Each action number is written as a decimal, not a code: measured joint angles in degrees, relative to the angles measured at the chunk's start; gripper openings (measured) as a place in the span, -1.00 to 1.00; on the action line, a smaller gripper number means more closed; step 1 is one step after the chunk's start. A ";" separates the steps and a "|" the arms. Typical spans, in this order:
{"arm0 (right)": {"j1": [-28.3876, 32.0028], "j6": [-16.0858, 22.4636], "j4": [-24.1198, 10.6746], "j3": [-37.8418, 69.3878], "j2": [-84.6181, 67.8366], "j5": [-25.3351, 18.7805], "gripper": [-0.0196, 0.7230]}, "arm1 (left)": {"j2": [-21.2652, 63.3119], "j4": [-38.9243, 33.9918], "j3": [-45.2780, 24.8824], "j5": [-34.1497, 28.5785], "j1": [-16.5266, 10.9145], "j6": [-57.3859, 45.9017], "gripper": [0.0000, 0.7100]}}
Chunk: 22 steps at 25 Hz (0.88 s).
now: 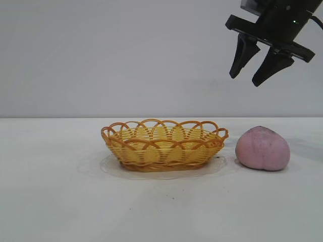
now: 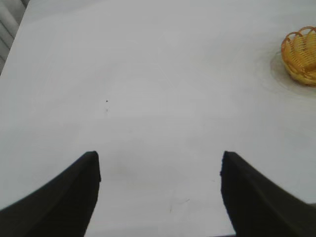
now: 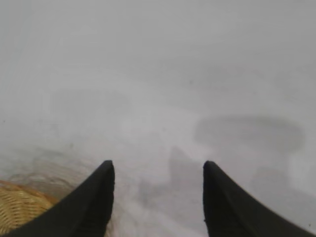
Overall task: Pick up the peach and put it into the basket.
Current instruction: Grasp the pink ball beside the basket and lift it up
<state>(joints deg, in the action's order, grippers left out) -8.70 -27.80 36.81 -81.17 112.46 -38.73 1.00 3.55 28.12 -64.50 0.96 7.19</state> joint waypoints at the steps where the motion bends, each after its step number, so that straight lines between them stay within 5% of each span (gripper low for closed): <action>1: 0.00 0.00 0.00 0.00 0.00 -0.11 -0.03 | 0.00 0.11 0.00 0.10 0.00 0.16 0.29; 14: 0.00 -0.72 0.00 0.00 0.00 -1.12 -0.03 | 0.00 -4.18 -0.13 0.20 0.00 -5.43 0.29; 22: 0.00 -3.50 -4.09 0.00 -3.30 -8.09 -0.03 | 0.00 -4.18 -0.13 0.28 0.00 -5.43 0.29</action>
<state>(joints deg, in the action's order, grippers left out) -8.70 -31.29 32.72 -81.17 109.16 -46.82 1.00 -0.63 27.99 -64.22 0.96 1.76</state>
